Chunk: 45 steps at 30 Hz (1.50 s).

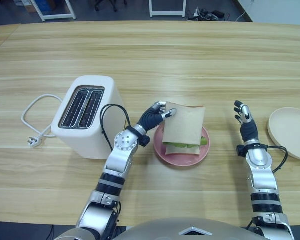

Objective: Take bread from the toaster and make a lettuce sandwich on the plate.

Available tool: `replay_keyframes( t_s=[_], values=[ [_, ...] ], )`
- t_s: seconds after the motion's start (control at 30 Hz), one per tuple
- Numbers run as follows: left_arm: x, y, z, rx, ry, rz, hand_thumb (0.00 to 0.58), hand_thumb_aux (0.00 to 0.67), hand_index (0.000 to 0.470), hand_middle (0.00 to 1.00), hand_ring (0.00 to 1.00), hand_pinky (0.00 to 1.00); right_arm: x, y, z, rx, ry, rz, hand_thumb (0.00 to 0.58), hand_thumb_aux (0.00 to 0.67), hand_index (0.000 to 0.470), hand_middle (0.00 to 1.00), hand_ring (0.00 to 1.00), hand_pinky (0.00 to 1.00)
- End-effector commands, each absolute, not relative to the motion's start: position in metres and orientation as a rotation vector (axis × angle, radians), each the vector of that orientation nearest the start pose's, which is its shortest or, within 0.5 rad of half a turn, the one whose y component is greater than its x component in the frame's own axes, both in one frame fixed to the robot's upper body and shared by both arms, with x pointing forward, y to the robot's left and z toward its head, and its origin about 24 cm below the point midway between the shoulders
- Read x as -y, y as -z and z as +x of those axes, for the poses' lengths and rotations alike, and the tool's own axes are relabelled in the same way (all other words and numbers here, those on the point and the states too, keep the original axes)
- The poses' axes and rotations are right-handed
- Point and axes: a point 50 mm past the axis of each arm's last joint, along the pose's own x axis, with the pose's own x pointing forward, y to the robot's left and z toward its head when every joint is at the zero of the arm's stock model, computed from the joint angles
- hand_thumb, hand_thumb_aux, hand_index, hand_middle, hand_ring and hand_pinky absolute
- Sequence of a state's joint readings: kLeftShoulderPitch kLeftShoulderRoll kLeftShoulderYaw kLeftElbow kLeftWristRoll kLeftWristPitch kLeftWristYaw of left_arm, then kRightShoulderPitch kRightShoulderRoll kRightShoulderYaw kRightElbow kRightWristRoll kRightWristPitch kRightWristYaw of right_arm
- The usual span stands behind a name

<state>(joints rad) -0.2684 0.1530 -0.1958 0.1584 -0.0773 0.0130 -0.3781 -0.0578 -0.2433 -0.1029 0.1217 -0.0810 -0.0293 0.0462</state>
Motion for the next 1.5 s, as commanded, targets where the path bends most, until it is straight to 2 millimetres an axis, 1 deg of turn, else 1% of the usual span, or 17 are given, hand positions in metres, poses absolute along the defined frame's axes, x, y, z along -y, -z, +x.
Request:
replay_keyframes(
  t_s=[0.03,0.17,0.23,0.3,0.43,0.53,0.63,0.8,0.9,1.07,1.1,1.13,1.17,1.23,1.33,1.43,1.5],
  values=[
    [-0.092,-0.049,0.295,-0.036,0.618,0.181,0.58,0.67,0.47,1.0,1.0,1.0,0.218,-0.043,0.26,-0.037,0.045,-0.354,0.0,0.0,0.0,0.0,0.0,0.0],
    [-0.087,-0.033,0.297,-0.085,0.607,0.266,0.58,0.67,0.47,1.0,1.0,1.0,0.219,-0.048,0.26,-0.017,0.052,-0.382,0.0,0.0,0.0,0.0,0.0,0.0],
    [-0.085,-0.027,0.298,-0.105,0.605,0.304,0.58,0.67,0.47,1.0,1.0,1.0,0.215,-0.052,0.257,0.016,0.036,-0.447,0.0,0.0,0.0,0.0,0.0,0.0],
    [-0.084,-0.023,0.297,-0.115,0.61,0.347,0.58,0.67,0.47,1.0,1.0,1.0,0.199,-0.06,0.248,0.13,-0.048,-0.597,0.0,0.0,0.0,0.0,0.0,0.0],
    [-0.089,-0.021,0.297,-0.112,0.59,0.407,0.58,0.67,0.47,1.0,1.0,1.0,0.167,-0.077,0.224,0.435,-0.159,-1.048,0.0,0.0,0.0,0.0,0.0,0.0],
    [-0.094,-0.023,0.298,-0.106,0.574,0.429,0.58,0.67,0.47,1.0,1.0,1.0,0.148,-0.078,0.208,0.642,-0.262,-1.283,0.0,0.0,0.0,0.0,0.0,0.0],
    [-0.098,-0.024,0.298,-0.101,0.563,0.435,0.58,0.67,0.47,1.0,1.0,1.0,0.137,-0.061,0.204,0.703,-0.368,-1.428,0.0,0.0,0.0,0.0,0.0,0.0],
    [-0.097,-0.024,0.297,-0.099,0.57,0.441,0.58,0.67,0.47,1.0,1.0,1.0,0.129,-0.022,0.204,0.638,-0.529,-1.573,0.0,0.0,0.0,0.0,0.0,0.0],
    [-0.097,-0.024,0.295,-0.099,0.575,0.447,0.58,0.67,0.47,1.0,1.0,1.0,0.129,0.009,0.198,0.49,-0.701,-1.646,0.0,0.0,0.0,0.0,0.0,0.0],
    [-0.096,-0.026,0.292,-0.091,0.585,0.459,0.58,0.67,0.47,1.0,1.0,1.0,0.142,0.049,0.178,0.124,-0.969,-1.664,0.0,0.0,0.0,0.0,0.0,0.0],
    [-0.098,-0.026,0.293,-0.07,0.554,0.558,0.503,0.426,0.299,0.96,0.96,0.96,0.143,0.053,0.172,0.06,-1.011,-1.63,0.0,0.0,0.0,0.0,0.0,0.0],
    [-0.103,-0.028,0.297,-0.036,0.464,0.713,0.0,0.0,0.0,0.45,0.45,0.45,0.144,0.055,0.165,-0.003,-1.056,-1.586,0.0,0.0,0.0,0.0,0.0,0.0],
    [-0.11,-0.032,0.301,0.016,0.371,0.869,0.0,0.0,0.0,0.0,0.0,0.0,0.144,0.057,0.157,-0.061,-1.103,-1.534,0.0,0.0,0.0,0.0,0.0,0.0],
    [-0.119,-0.047,0.306,0.145,0.191,1.072,0.0,0.0,0.0,0.0,0.0,0.0,0.144,0.059,0.148,-0.125,-1.16,-1.476,0.0,0.0,0.0,0.0,0.0,0.0],
    [-0.124,-0.07,0.305,0.364,-0.009,1.27,0.0,0.0,0.0,0.0,0.0,0.0,0.149,0.059,0.15,-0.165,-1.142,-1.476,0.0,0.0,0.0,0.0,0.0,0.0],
    [-0.122,-0.09,0.293,0.563,-0.154,1.286,0.0,0.0,0.0,0.0,0.0,0.0,0.153,0.057,0.154,-0.181,-1.121,-1.484,0.0,0.0,0.0,0.0,0.0,0.0],
    [-0.124,-0.098,0.284,0.625,-0.212,1.236,0.0,0.0,0.0,0.0,0.0,0.0,0.155,0.055,0.156,-0.177,-1.109,-1.485,0.0,0.0,0.0,0.0,0.0,0.0]
  ],
)
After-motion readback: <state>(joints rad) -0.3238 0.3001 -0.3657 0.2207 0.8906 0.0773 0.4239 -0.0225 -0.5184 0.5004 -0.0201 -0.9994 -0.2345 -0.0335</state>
